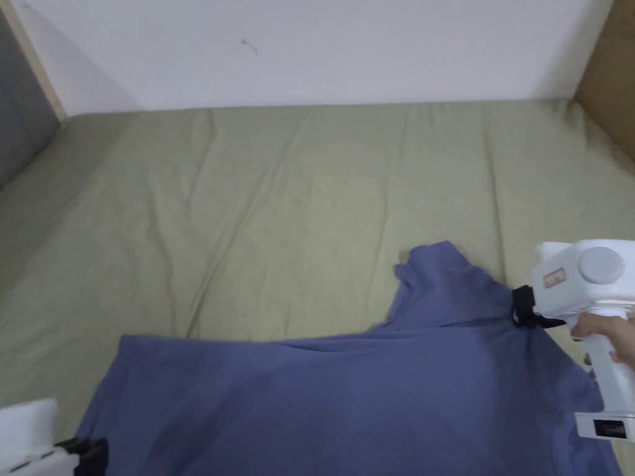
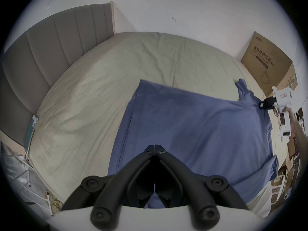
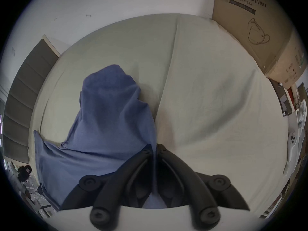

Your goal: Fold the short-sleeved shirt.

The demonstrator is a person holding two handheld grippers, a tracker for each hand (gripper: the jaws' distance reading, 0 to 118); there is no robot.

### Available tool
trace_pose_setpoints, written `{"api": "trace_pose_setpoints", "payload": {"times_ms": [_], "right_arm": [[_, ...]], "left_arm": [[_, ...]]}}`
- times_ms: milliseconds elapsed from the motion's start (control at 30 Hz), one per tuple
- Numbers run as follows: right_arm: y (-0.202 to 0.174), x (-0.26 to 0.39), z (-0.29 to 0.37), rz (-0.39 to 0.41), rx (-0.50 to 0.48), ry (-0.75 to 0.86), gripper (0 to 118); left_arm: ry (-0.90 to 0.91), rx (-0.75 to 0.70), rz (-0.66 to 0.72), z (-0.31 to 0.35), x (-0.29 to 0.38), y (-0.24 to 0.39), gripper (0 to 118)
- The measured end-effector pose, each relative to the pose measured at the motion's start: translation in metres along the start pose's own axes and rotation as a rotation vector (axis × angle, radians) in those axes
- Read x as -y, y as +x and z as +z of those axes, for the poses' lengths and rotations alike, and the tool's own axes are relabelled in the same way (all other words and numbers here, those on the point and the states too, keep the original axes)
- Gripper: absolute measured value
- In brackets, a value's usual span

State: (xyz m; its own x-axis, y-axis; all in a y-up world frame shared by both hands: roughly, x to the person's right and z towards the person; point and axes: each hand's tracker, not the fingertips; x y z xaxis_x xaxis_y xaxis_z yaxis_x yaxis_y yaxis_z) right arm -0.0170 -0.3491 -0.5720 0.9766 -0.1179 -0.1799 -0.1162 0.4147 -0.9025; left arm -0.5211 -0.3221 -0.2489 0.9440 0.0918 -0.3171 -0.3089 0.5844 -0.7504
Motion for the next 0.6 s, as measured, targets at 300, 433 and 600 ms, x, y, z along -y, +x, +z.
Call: {"api": "trace_pose_setpoints", "payload": {"times_ms": [300,433,600], "right_arm": [[-0.002,0.001,-0.003,0.002,-0.003,-0.01,3],[-0.005,0.002,-0.007,-0.003,0.0,-0.02,3],[-0.007,0.003,-0.006,-0.013,-0.004,-0.02,3]], "left_arm": [[-0.07,-0.039,0.001,-0.113,-0.115,-0.012,100],[-0.099,-0.062,0.0,-0.163,-0.134,-0.016,78],[-0.1,-0.097,-0.029,-0.158,-0.13,-0.008,0]]}}
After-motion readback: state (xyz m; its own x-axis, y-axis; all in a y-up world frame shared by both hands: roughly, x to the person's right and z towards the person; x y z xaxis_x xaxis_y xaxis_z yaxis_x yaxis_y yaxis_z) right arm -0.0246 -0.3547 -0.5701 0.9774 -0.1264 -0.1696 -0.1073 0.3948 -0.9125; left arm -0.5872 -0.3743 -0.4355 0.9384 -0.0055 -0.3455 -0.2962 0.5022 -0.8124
